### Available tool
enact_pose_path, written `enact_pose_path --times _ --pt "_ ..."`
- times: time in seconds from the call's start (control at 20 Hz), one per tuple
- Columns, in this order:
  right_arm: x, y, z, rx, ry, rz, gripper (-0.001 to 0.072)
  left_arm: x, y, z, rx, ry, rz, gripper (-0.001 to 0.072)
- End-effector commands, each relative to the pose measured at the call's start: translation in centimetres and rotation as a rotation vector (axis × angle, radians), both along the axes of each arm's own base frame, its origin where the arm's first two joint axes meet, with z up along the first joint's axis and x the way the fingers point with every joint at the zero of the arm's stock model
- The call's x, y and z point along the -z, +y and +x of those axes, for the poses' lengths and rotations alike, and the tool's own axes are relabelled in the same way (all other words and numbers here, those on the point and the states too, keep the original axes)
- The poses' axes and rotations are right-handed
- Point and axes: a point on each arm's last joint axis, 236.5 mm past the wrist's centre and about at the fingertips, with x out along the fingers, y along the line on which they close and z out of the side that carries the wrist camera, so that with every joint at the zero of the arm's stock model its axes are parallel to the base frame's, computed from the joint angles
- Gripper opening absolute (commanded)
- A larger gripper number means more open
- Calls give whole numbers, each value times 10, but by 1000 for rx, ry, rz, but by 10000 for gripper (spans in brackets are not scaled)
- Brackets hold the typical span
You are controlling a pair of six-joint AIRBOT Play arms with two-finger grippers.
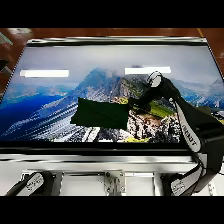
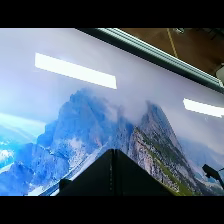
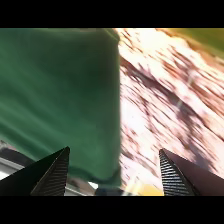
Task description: Fold the shirts.
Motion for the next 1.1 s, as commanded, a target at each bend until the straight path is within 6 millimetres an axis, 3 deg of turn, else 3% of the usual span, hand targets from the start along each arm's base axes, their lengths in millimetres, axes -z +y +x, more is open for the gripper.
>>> enact_pose_path --times 0.0,0.2,0.25,0.3,0.35,0.45,0.55,0.65,0.75,0.85,1.05 --pt "16 31 -1 -16 20 107 682 -4 4 3 -21 -16 -6 34" --pt "22 47 -5 -51 5 109 660 -11 5 6 -33 -42 -30 34" --pt "25 50 -8 -60 12 106 491 -11 5 6 -34 -41 -32 34" --pt "27 53 -10 -72 9 103 234 -11 5 6 -36 -37 -41 34" --pt "24 54 -9 -83 -6 113 72 -11 5 6 -39 -33 -50 35" --pt "1 54 0 -185 -111 150 63 -11 5 6 -40 -31 -54 34" --pt "-46 40 28 -230 -294 170 62 -10 4 5 -37 -23 -64 34" --pt "-100 -9 66 -99 -435 128 63 -10 2 4 -34 -17 -70 34" --pt "-148 -78 88 103 -497 97 62 -9 -4 4 -19 -11 -77 34" --pt "-174 -155 78 243 -498 34 62 -9 -13 5 3 -10 -77 34" --pt "-185 -289 27 476 -409 -172 62 -9 -43 4 77 -7 -78 34"
